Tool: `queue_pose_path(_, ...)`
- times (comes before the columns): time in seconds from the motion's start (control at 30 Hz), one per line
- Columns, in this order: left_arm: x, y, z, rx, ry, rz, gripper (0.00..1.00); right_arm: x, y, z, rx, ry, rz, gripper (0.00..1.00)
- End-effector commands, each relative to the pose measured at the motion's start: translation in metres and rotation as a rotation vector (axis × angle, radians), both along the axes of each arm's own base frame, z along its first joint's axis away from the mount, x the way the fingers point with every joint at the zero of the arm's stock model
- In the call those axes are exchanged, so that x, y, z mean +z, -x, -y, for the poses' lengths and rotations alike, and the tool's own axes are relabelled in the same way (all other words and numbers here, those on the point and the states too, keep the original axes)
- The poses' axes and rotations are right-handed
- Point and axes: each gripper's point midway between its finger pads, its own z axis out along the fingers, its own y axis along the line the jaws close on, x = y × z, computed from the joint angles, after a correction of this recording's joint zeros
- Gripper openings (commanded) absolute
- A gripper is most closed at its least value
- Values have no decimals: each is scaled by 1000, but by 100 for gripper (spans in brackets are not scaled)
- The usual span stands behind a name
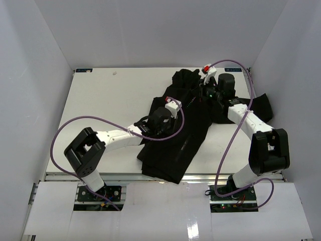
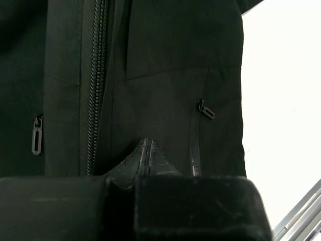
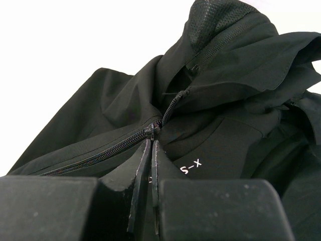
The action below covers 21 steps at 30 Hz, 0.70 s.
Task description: Zip up the jacket
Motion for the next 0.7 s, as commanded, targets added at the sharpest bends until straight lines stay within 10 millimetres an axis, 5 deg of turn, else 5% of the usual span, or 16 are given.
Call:
queue_pose_path(0.0, 16, -6, -9, 65, 13, 27, 0, 47, -10, 9, -93, -25, 80, 8)
queue_pose_path(0.17, -3, -3, -28, 128, -36, -2, 0, 58, -18, 25, -190, 24, 51, 8)
queue_pose_path(0.27, 1, -1, -31, 128, -31, 9, 0, 53, -7, 16, -109, 47, -18, 8)
queue_pose_path(0.3, 9, 0, -29, 109, -15, 23, 0, 51, -3, 12, -89, 38, -32, 8)
queue_pose_path(0.4, 48, 12, -17, -5, 59, 64, 40, 49, 16, 6, -35, 28, -37, 8)
queue_pose_path(0.43, 68, 16, -14, -38, 92, 85, 46, 44, 23, 5, -12, 31, -43, 8)
queue_pose_path(0.57, 126, 30, -11, -124, 151, 120, 60, 40, 61, -8, 176, 23, 49, 8)
queue_pose_path(0.67, 143, 28, -19, -138, 153, 101, 65, 43, 84, -13, 263, 12, 126, 8)
